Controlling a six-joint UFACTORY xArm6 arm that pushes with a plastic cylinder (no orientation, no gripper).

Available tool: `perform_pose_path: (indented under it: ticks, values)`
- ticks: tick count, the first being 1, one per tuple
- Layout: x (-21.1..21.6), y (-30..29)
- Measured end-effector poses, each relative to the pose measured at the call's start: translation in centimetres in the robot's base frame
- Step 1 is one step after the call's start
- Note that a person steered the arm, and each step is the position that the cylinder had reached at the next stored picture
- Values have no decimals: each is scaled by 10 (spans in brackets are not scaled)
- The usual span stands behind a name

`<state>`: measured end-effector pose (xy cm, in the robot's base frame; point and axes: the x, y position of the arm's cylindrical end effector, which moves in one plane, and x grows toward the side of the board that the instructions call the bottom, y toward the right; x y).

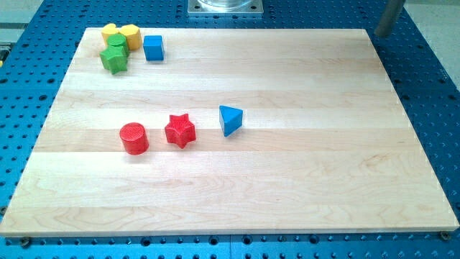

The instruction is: Place your arm at the bottom of the green star

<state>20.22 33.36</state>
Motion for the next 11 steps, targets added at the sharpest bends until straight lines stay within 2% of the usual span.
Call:
perform_pose_path:
  ticks: [1,2,3,4,5,6,7,8,9,10,11]
  values:
    - [18,5]
    - [49,-45]
    - [56,-80]
    - [64,-152]
    - [97,-228]
    - [117,-248]
    - [116,-261]
    - [134,-330]
    - [163,-460]
    - [165,-597]
    - [160,-639]
